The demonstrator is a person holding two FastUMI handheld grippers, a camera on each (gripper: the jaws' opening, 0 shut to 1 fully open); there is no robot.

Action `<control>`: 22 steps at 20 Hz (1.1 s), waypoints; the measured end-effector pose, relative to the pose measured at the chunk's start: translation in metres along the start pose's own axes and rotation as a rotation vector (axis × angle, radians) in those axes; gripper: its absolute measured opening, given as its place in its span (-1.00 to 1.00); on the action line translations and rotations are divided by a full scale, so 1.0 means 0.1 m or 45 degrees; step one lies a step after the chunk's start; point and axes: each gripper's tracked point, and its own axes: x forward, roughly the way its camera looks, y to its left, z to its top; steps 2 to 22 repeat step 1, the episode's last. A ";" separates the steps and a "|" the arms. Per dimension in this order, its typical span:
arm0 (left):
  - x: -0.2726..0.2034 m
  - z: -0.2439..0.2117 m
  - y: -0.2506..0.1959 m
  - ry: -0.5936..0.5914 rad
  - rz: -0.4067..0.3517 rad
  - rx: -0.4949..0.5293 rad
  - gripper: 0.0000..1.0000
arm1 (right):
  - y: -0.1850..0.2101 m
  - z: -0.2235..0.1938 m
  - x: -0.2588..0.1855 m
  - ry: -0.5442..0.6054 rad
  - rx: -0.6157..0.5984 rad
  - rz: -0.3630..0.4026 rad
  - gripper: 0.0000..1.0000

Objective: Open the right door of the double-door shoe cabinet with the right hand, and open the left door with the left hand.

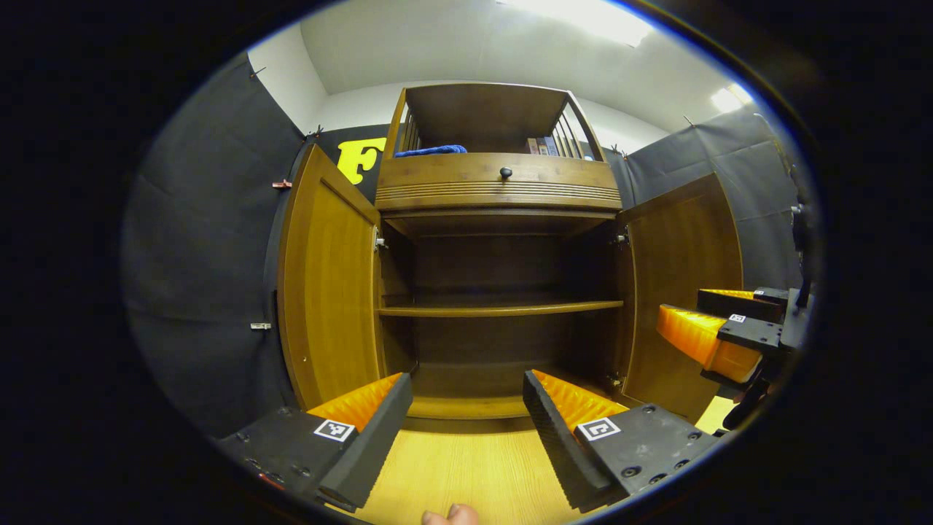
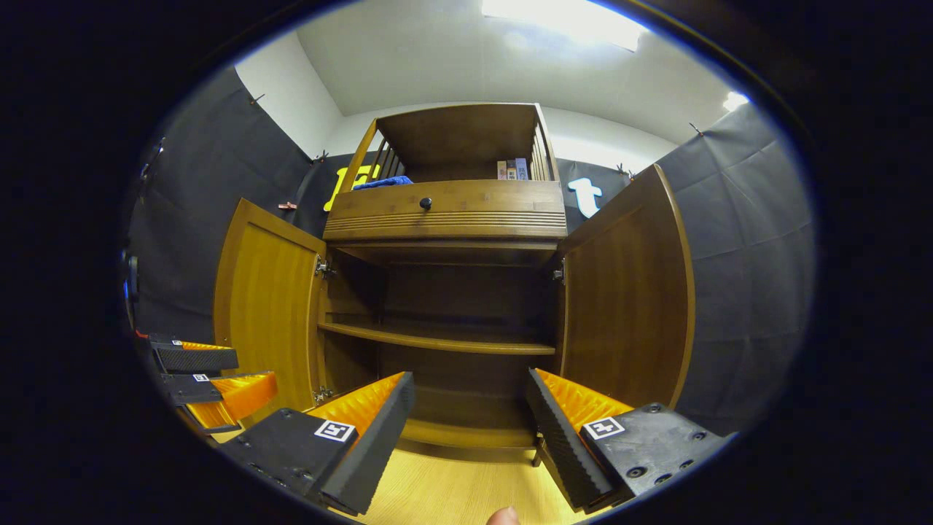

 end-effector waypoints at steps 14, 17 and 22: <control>0.00 0.00 0.00 0.000 0.001 0.000 0.90 | 0.00 0.00 0.00 0.000 0.001 0.002 0.94; 0.00 0.00 0.00 0.000 0.001 0.000 0.90 | 0.00 0.00 0.00 0.000 0.001 0.002 0.94; 0.00 0.00 0.00 0.000 0.001 0.000 0.90 | 0.00 0.00 0.00 0.000 0.001 0.002 0.94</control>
